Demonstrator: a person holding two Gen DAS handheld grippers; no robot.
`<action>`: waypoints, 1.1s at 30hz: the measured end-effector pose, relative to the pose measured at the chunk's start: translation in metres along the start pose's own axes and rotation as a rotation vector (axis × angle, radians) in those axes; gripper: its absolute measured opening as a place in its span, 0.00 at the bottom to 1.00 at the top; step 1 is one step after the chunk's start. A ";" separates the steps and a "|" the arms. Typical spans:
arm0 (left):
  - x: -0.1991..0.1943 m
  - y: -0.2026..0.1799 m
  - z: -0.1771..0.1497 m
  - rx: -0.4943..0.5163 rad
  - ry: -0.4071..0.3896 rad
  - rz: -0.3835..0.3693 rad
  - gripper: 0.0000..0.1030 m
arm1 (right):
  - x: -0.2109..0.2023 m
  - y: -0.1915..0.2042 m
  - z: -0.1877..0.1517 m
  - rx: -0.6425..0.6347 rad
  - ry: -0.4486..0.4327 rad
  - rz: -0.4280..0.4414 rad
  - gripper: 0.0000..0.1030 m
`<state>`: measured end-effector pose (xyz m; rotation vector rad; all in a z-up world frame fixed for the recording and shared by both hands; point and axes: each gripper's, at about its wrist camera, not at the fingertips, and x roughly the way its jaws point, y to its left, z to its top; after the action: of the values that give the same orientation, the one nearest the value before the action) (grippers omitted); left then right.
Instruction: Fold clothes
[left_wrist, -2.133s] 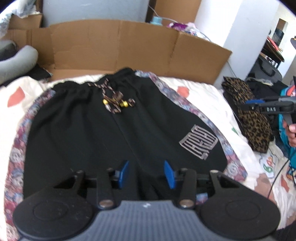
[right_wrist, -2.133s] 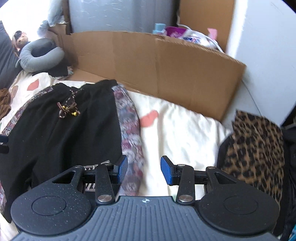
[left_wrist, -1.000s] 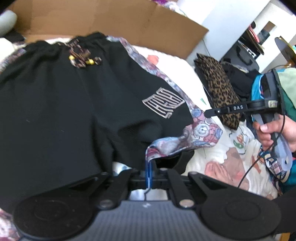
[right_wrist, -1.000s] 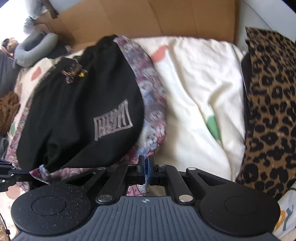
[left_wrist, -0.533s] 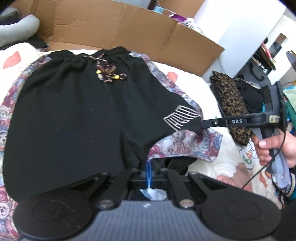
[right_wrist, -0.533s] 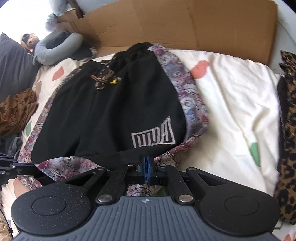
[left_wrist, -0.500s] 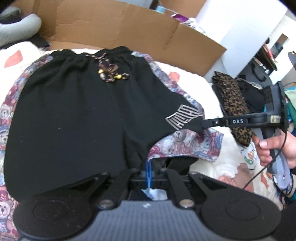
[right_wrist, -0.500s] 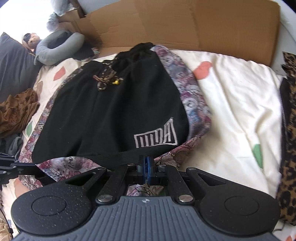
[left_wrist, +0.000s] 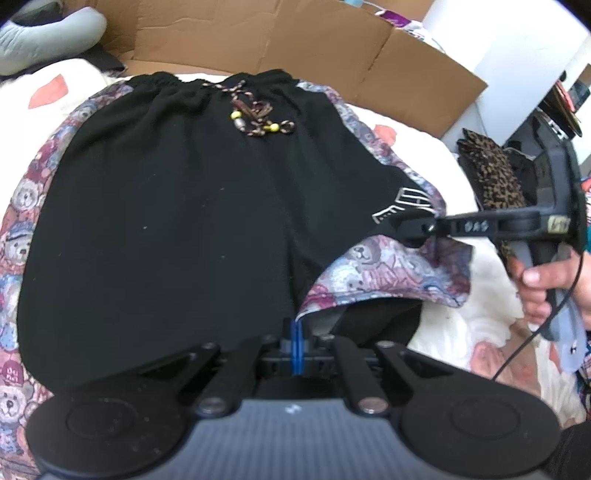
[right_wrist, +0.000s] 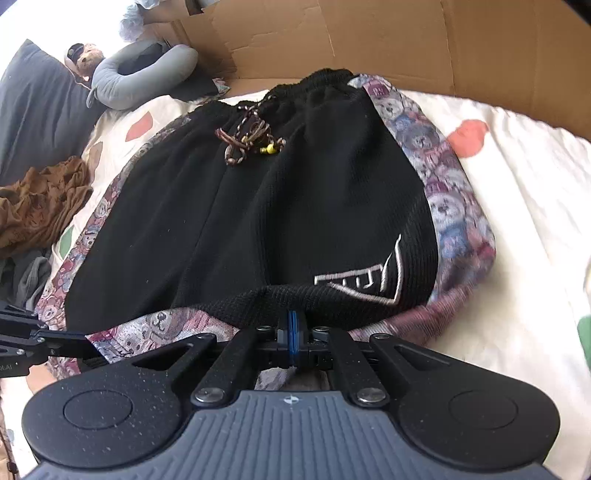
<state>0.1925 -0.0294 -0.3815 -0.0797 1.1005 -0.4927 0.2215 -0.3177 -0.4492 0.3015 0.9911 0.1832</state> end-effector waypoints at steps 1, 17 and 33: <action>0.000 0.002 0.000 -0.008 -0.002 0.002 0.01 | -0.004 -0.002 0.004 0.008 -0.010 0.001 0.00; 0.000 0.023 0.009 -0.088 -0.054 0.019 0.00 | -0.073 -0.060 -0.025 0.154 0.002 -0.083 0.44; -0.005 0.026 0.020 -0.096 -0.084 0.057 0.00 | -0.047 -0.071 -0.057 0.171 0.012 -0.144 0.46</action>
<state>0.2168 -0.0073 -0.3762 -0.1515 1.0407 -0.3818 0.1494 -0.3888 -0.4641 0.3838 1.0385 -0.0315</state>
